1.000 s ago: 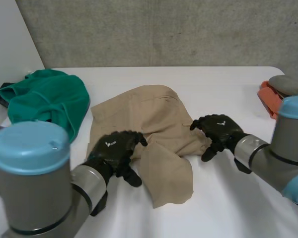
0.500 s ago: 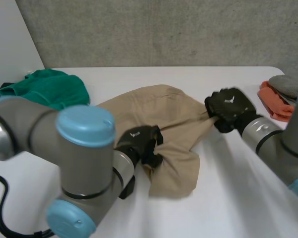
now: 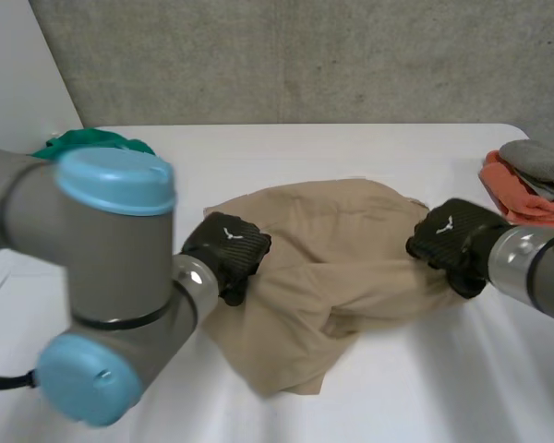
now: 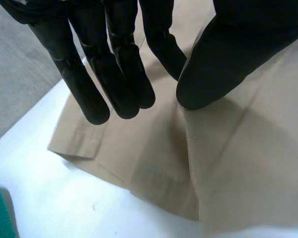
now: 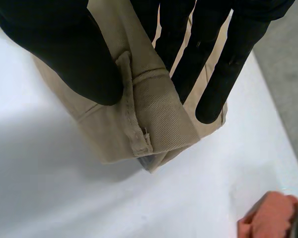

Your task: Fold the laundry.

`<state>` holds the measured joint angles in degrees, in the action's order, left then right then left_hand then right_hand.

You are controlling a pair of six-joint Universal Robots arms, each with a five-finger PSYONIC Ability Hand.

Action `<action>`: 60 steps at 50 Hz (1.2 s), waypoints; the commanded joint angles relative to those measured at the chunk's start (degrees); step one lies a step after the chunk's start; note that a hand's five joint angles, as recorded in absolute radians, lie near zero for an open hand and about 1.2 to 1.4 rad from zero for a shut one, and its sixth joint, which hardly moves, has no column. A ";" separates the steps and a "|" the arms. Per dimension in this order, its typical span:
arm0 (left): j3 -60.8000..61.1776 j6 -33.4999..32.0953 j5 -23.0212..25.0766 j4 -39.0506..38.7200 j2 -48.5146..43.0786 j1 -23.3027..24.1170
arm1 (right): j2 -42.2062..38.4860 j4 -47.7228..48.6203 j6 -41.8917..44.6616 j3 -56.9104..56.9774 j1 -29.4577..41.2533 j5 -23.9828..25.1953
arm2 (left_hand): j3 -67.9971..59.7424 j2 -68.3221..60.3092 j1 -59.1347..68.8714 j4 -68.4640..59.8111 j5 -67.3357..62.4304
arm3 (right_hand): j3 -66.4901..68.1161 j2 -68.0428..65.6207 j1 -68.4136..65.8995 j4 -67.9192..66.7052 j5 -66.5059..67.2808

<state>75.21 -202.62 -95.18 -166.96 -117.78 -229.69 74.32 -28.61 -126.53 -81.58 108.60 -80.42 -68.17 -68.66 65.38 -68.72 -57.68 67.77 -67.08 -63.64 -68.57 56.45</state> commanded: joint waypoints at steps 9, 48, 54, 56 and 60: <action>-43.72 -21.39 -5.36 -24.42 -16.96 -3.12 | -14.82 42.54 -8.82 26.65 2.58 -6.76 | -11.83 -11.34 14.62 -11.28 -12.32 | 12.23 -12.92 -16.36 -11.43 13.55; -1.19 -13.59 -5.54 -25.78 -13.17 -0.05 | -25.63 6.53 -21.12 20.85 3.37 -5.80 | -11.83 -11.34 14.62 -11.28 -12.32 | 12.23 -12.92 -16.36 -11.43 13.55; -6.03 -13.51 -5.54 -26.31 -15.46 -0.49 | -24.32 21.19 -26.22 14.89 2.93 -5.36 | -11.83 -11.34 14.62 -11.28 -12.32 | -45.25 44.55 41.11 46.04 -43.93; -7.61 -13.59 -5.54 -26.49 -16.42 -0.75 | -23.17 24.29 -26.14 13.04 2.93 -5.45 | -11.83 -11.34 14.62 -11.28 -12.32 | -56.96 56.27 52.83 57.75 -55.64; -9.29 -13.86 -5.36 -26.67 -17.74 -0.93 | -18.35 29.30 -26.58 8.12 2.75 -5.54 | -11.83 -11.34 14.62 -11.28 -12.32 | -57.77 57.08 53.64 58.57 -56.45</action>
<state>68.81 -216.24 -100.70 -193.30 -133.86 -230.24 50.47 -7.06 -152.64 -67.11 111.50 -85.92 -68.42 -68.75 65.38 -68.76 -58.22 12.66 -12.62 -13.41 -12.96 2.81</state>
